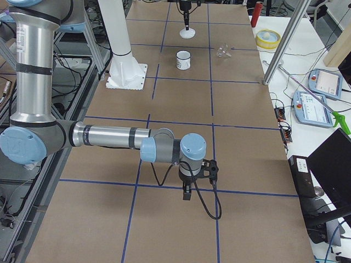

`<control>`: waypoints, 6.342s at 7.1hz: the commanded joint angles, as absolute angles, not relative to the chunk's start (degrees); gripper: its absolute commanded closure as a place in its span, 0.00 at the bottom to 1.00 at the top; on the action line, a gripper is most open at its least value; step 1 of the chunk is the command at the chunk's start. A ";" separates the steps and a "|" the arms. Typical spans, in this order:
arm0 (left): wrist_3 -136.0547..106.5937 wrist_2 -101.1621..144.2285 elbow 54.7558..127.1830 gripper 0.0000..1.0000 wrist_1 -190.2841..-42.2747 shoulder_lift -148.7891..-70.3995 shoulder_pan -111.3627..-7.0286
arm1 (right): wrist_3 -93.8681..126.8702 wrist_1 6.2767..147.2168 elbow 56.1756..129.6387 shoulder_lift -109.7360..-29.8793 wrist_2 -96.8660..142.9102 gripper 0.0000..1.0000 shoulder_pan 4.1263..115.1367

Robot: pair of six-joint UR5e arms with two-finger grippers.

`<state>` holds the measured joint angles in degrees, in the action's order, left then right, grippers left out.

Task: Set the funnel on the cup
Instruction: 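Lower the white lid onto the table beside the mug and open the left gripper, then move the left gripper to the clear glass funnel and grasp its rim, then lift the glass funnel off the table with the left gripper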

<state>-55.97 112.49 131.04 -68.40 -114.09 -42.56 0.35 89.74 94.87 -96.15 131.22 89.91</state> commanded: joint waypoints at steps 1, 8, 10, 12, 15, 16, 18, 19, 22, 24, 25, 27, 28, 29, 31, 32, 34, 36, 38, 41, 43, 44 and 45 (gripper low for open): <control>-52.20 112.94 130.28 1.00 -76.57 -105.24 -43.16 | 0.35 89.74 94.83 -96.15 131.22 0.00 89.91; -55.55 112.68 105.83 1.00 -106.26 -103.10 -35.69 | 0.35 89.74 94.83 -96.15 131.22 0.00 89.91; -55.37 112.76 105.91 0.99 -106.26 -103.18 -35.68 | 0.35 89.74 94.92 -96.15 131.22 0.00 89.91; -55.89 112.41 106.00 0.25 -106.26 -103.18 -35.68 | 0.35 89.74 94.92 -96.15 131.22 0.00 89.91; -66.30 111.62 109.40 0.00 -106.08 -104.15 -37.17 | 0.35 89.74 94.92 -96.15 131.22 0.00 89.91; -75.75 107.10 111.51 0.00 -106.08 -106.50 -39.53 | 0.35 89.74 94.92 -96.15 131.22 0.00 89.91; -102.95 98.84 112.33 0.00 -109.13 -109.75 -40.17 | 0.35 89.74 94.92 -96.15 131.22 0.00 89.91; -111.97 93.57 110.58 0.00 -113.25 -110.65 -40.08 | 0.35 89.74 94.92 -96.15 131.22 0.00 89.91; -132.05 84.07 94.55 0.00 -125.80 -117.31 -39.90 | 0.35 89.74 94.92 -96.15 131.22 0.00 89.91; -135.35 82.28 86.25 0.00 -131.56 -118.47 -40.69 | 0.35 89.74 94.92 -96.15 131.22 0.00 89.91; -134.92 79.39 82.13 0.00 -136.36 -118.39 -40.69 | 0.35 89.74 94.92 -96.15 131.22 0.00 89.91; -134.12 79.19 77.88 0.00 -140.71 -118.30 -41.22 | 0.35 89.74 94.92 -96.15 131.22 0.00 89.91; -134.12 79.10 77.44 0.10 -140.71 -118.30 -42.26 | 0.35 89.74 94.92 -96.15 131.22 0.00 89.91; -134.21 79.10 77.08 0.19 -140.80 -118.56 -43.67 | 0.35 89.74 94.92 -96.15 131.22 0.00 89.91; -134.21 78.93 75.42 0.27 -141.85 -118.56 -44.30 | 0.35 89.74 94.92 -96.15 131.22 0.00 89.91; -134.21 78.93 73.84 0.27 -143.77 -119.17 -44.21 | 0.35 89.74 94.92 -96.15 131.22 0.00 89.91; -134.21 78.93 72.25 0.27 -144.05 -121.37 -43.60 | 0.35 89.74 94.92 -96.15 131.22 0.00 89.91; -134.12 78.93 72.33 0.99 -145.45 -121.55 -43.59 | 0.35 89.74 94.92 -96.15 131.22 0.00 89.91; -134.12 78.93 72.68 1.00 -146.60 -121.46 -43.77 | 0.35 89.74 94.92 -96.15 131.22 0.00 89.91; -133.77 78.93 73.39 1.00 -146.60 -121.29 -43.95 | 0.35 89.74 94.92 -96.15 131.22 0.00 89.91; -128.54 79.36 77.05 0.63 -146.78 -119.20 -44.21 | 0.35 89.74 94.92 -96.15 131.22 0.00 89.91; -119.80 83.28 79.08 0.29 -150.69 -115.35 -44.82 | 0.35 89.74 94.92 -96.15 131.22 0.00 89.91; -116.14 86.63 78.93 0.23 -158.39 -110.96 -46.65 | 0.35 89.74 94.92 -96.15 131.22 0.00 89.91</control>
<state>-122.17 82.81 78.09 -151.26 -115.72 -45.03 0.35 89.74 94.90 -96.15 131.22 89.91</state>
